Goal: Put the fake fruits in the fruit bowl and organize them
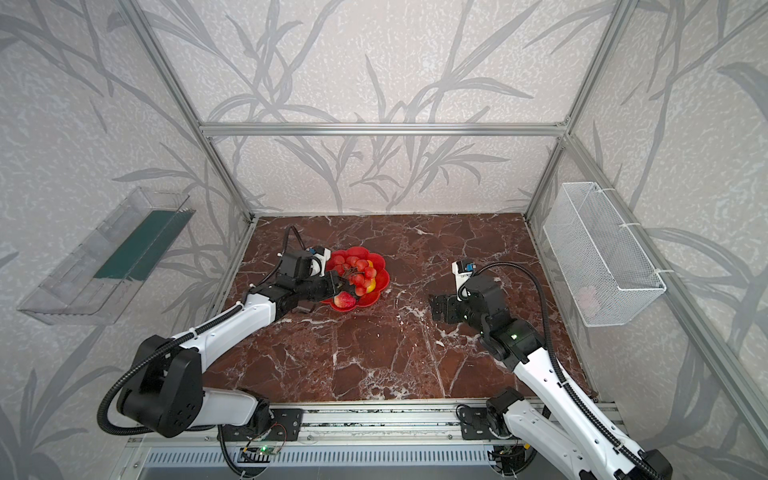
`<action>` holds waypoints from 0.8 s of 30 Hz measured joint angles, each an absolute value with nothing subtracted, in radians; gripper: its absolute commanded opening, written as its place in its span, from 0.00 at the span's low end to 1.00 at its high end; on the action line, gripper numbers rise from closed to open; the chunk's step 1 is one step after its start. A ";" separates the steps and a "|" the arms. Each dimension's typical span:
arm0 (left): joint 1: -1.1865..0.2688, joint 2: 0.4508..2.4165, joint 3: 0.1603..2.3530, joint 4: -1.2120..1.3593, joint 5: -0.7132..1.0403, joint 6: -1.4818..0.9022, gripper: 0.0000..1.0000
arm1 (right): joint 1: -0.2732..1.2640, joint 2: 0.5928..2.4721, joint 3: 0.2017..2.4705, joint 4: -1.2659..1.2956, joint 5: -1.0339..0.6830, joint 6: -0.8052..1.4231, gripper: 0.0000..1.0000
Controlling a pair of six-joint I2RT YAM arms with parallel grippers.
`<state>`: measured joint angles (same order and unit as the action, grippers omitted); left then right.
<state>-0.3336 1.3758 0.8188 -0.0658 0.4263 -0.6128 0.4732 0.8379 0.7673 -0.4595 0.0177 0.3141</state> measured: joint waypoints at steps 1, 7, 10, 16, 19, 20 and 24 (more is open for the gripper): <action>-0.331 1.370 0.812 -0.062 0.417 -0.612 0.69 | 0.471 0.843 0.767 -0.462 0.018 0.312 0.99; -0.322 1.298 0.766 -0.047 0.334 -0.593 0.99 | 0.456 0.867 0.773 -0.480 0.027 0.296 0.99; -0.313 1.198 0.740 -0.046 0.255 -0.562 0.99 | 0.441 0.882 0.777 -0.479 0.045 0.284 0.99; -0.305 0.830 0.552 0.075 -0.067 -0.425 0.99 | 0.385 0.916 0.764 -0.404 0.128 0.216 0.99; -0.301 0.685 0.370 0.220 -0.275 -0.316 0.99 | 0.323 0.921 0.694 -0.277 0.187 0.171 0.99; -0.295 0.671 0.318 0.257 -0.334 -0.277 0.99 | 0.296 0.933 0.659 -0.216 0.201 0.155 0.99; -0.210 0.745 0.172 0.380 -0.455 -0.188 1.00 | 0.225 1.050 0.552 0.004 0.240 0.075 0.99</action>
